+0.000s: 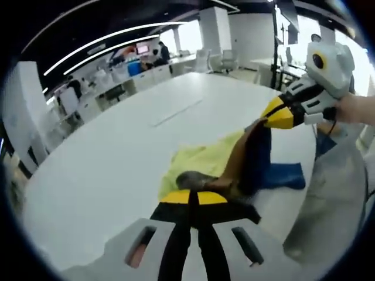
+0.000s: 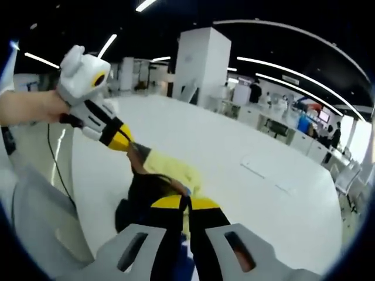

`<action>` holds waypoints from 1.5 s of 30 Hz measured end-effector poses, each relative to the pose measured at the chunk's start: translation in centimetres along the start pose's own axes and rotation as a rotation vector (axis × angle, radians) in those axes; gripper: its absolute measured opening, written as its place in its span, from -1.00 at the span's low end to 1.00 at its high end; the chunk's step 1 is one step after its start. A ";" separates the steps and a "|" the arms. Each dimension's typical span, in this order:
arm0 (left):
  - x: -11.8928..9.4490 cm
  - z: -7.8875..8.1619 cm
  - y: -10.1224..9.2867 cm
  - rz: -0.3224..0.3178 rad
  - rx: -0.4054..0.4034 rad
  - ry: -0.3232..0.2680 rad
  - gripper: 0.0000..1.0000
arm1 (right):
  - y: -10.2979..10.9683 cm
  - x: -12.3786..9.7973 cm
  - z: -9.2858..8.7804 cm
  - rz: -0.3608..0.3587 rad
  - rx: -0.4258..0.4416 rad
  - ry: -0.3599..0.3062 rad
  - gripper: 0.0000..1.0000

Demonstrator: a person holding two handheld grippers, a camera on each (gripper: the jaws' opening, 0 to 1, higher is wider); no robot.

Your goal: Fold the garment on the visible template until the final outline fits inside the template.

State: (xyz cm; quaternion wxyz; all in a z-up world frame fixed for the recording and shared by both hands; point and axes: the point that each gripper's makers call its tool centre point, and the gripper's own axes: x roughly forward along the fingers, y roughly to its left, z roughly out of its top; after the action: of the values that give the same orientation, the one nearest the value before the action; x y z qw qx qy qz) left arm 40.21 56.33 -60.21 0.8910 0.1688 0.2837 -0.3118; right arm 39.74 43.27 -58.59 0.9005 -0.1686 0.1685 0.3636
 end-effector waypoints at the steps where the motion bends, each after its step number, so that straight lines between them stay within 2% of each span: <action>1: -0.2 0.1 -0.1 0.000 -0.001 -0.003 -1.00 | 0.0 -0.2 0.2 -0.004 0.000 -0.004 -0.94; 4: -0.9 0.8 -0.5 -0.002 -0.008 -0.022 -1.00 | -0.1 -0.9 0.9 -0.016 0.005 -0.023 -0.94; 10: -2.6 2.9 -1.0 -0.007 -0.064 -0.101 -1.00 | -0.3 -2.3 3.1 -0.033 0.015 -0.074 -0.94; 16: -4.2 4.4 -1.3 -0.005 -0.070 -0.143 -1.00 | -0.8 -4.3 5.2 -0.058 0.018 -0.124 -0.94; 22: -5.4 5.2 -2.1 -0.012 -0.075 -0.174 -1.00 | -0.9 -5.5 5.7 -0.076 0.028 -0.143 -0.94; 31: -7.2 5.9 -2.8 -0.011 -0.095 -0.208 -1.00 | 0.1 -6.8 6.2 -0.072 0.030 -0.160 -0.94; 45: -11.3 8.5 -4.2 -0.034 -0.151 -0.324 -1.00 | 0.7 -10.4 8.0 -0.100 0.029 -0.211 -0.94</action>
State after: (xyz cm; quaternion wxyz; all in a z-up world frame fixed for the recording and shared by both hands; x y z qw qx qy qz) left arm 33.61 54.26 -47.19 0.9298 0.0443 0.1618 -0.3275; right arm 33.61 40.96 -47.18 0.9327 -0.1244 0.0694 0.3314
